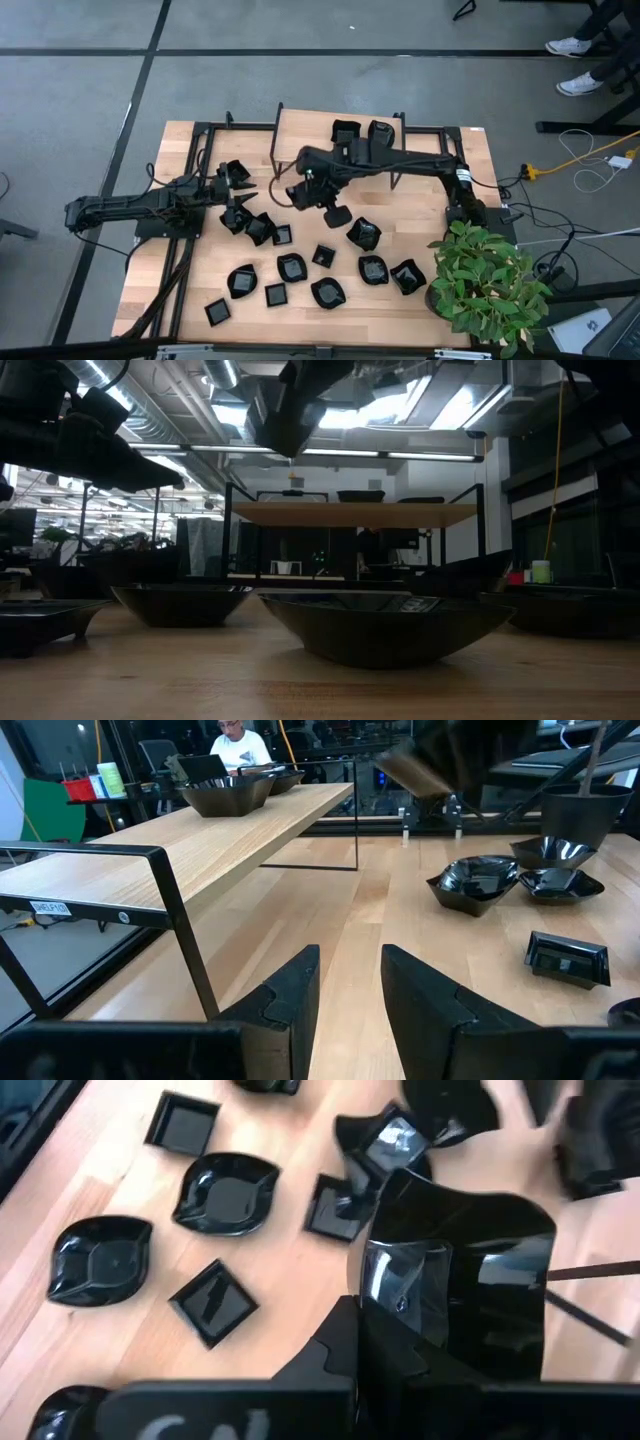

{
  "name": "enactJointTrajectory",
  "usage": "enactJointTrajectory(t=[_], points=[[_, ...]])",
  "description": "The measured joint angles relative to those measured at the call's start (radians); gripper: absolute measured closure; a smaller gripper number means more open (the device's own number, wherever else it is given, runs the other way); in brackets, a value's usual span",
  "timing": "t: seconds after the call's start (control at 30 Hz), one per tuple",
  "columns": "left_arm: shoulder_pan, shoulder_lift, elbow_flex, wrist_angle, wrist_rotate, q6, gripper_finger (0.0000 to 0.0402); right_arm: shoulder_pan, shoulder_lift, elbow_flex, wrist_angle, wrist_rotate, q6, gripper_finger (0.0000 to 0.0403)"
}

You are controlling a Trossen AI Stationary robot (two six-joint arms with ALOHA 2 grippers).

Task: Pick & Place Mini shaped plates
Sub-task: Stack the distorted square plate on top of the distorted square plate on the shelf

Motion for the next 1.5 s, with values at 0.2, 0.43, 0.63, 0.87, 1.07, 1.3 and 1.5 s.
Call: enactJointTrajectory(t=[0.2,0.43,0.63,0.87,1.07,1.3,1.5], points=[[0.000,0.000,0.000,0.000,0.000,0.000,0.0297,-0.093,0.000,0.058,-0.007,0.055,0.040,0.0400],[0.000,0.000,0.000,0.000,0.000,0.000,0.0297,-0.225,0.000,0.075,-0.043,0.219,0.135,0.0400],[0.000,0.000,0.000,0.000,0.000,0.000,0.0297,-0.318,0.000,0.076,-0.079,0.272,0.132,0.0400],[0.000,0.000,0.000,0.000,0.000,0.000,0.0297,-0.386,0.000,0.076,-0.146,0.274,0.172,0.0400],[0.000,0.000,0.000,0.000,0.000,0.000,0.0297,-0.404,0.000,0.076,-0.191,0.274,0.179,0.0399],[0.000,0.000,0.000,0.000,0.000,0.000,0.0297,-0.414,0.000,0.076,-0.222,0.272,0.178,0.0385],[0.000,0.000,0.000,0.000,0.000,0.000,0.0297,-0.414,0.000,0.071,-0.241,0.271,0.178,0.0398]])
